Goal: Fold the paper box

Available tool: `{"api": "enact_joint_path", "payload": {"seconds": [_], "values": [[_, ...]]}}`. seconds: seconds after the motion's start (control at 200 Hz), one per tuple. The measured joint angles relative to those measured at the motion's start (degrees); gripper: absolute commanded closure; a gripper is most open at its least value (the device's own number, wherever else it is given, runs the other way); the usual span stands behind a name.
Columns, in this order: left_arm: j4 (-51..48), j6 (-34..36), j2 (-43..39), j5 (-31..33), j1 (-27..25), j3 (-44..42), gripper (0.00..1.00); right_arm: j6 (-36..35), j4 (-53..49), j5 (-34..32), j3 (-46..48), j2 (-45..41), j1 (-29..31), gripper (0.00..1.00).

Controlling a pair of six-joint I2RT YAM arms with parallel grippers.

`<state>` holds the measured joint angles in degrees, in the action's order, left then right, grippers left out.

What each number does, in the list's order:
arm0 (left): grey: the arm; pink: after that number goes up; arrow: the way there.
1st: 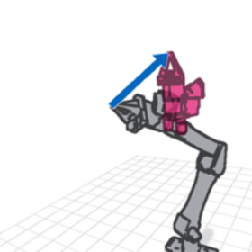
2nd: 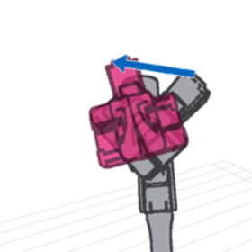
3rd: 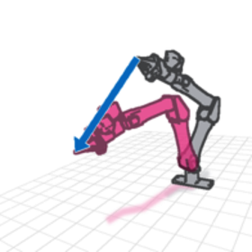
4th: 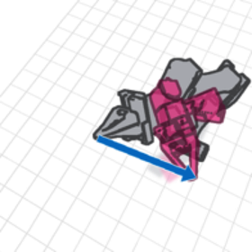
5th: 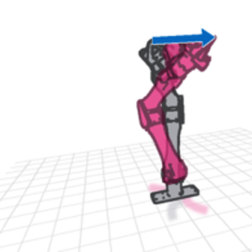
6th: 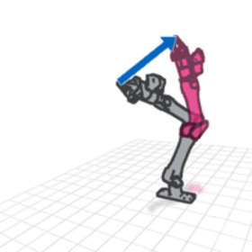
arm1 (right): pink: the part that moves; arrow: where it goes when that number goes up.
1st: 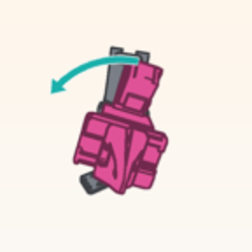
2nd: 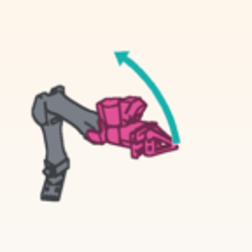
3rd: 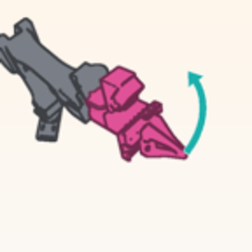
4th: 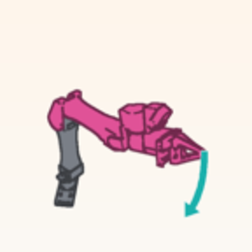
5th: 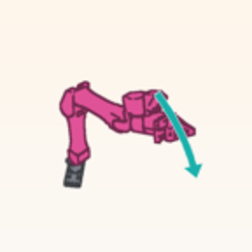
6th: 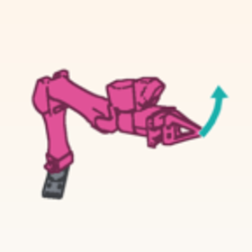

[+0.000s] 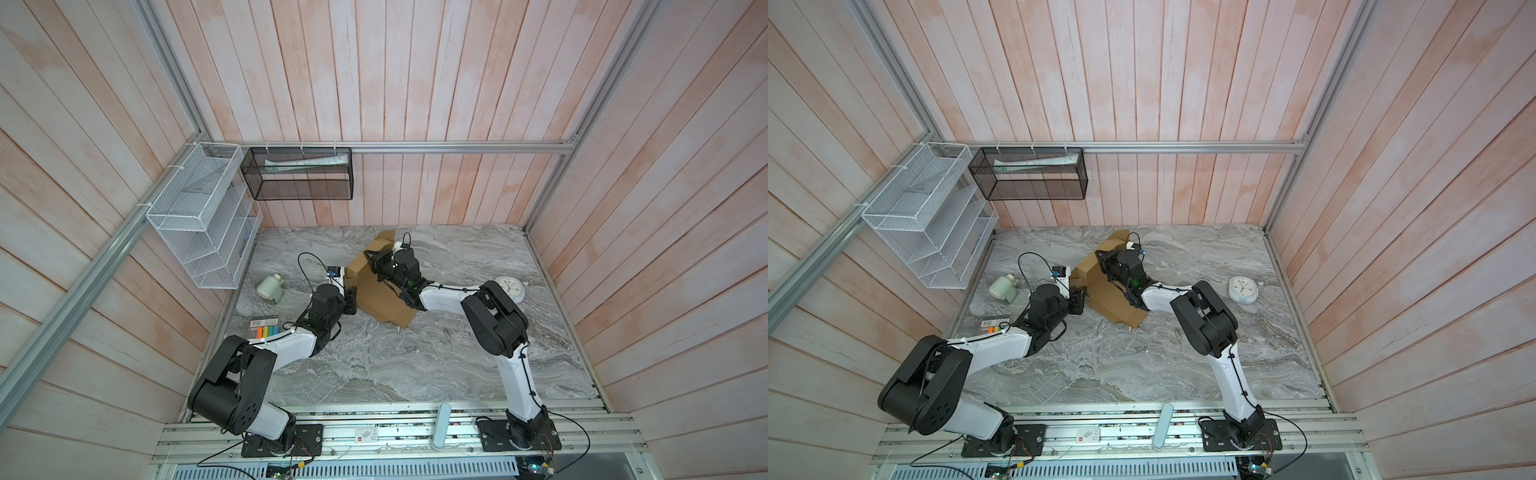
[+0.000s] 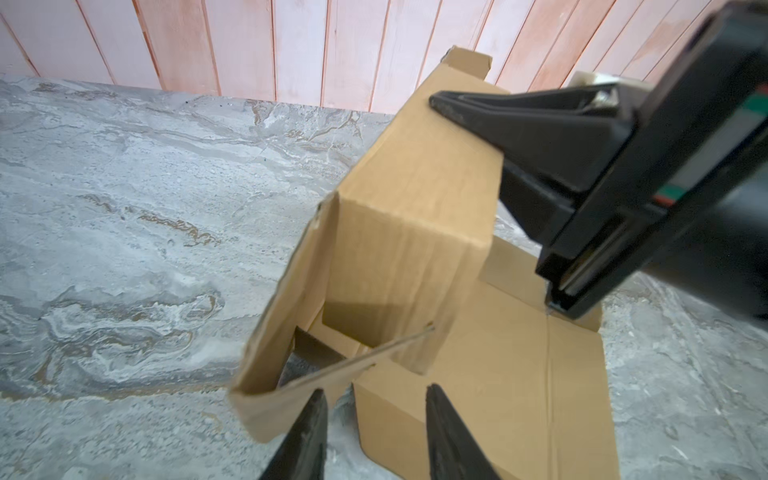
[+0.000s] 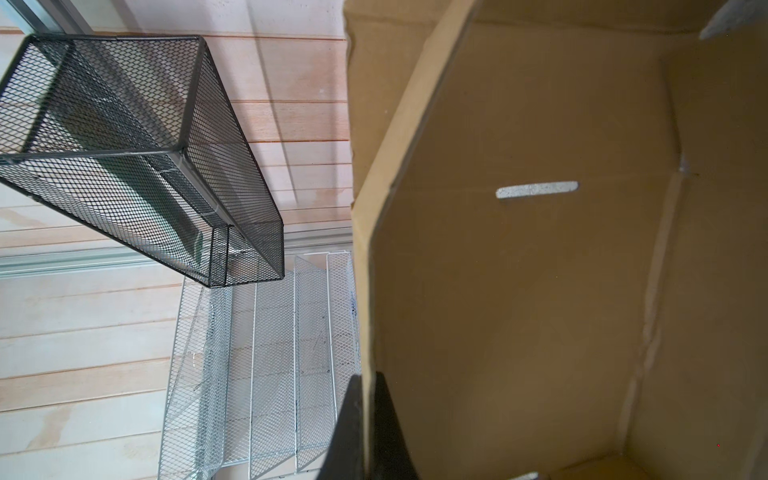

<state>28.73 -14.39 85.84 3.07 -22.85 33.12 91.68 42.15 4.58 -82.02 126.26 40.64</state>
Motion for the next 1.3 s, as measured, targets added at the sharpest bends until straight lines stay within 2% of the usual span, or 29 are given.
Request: {"api": "enact_joint_path", "payload": {"seconds": [0.175,0.405,0.87,0.96,1.115,1.3], "values": [[1.73,2.27,-1.53,-1.86,1.81,-3.85,0.46,-0.22,-0.74,0.07,-0.46,0.0,-0.02,1.0],[3.96,3.91,-4.52,-5.01,3.15,-8.17,0.44,-0.63,-2.03,0.7,-0.87,-0.17,-0.17,1.0],[5.2,6.29,3.34,-9.53,5.66,-1.4,0.55,-0.85,-3.1,1.75,-0.92,-0.7,-0.61,1.0],[5.27,6.67,4.74,-10.32,5.7,-0.24,0.6,-0.9,-3.69,1.9,-0.92,-0.92,-0.72,1.0],[5.35,7.34,5.38,-11.43,5.7,0.09,0.61,-1.05,-4.46,2.21,-1.36,-0.92,-0.83,1.0],[5.66,7.54,5.38,-13.16,5.7,0.09,0.68,-1.27,-5.99,2.69,-2.27,-0.92,-0.83,1.0]]}}
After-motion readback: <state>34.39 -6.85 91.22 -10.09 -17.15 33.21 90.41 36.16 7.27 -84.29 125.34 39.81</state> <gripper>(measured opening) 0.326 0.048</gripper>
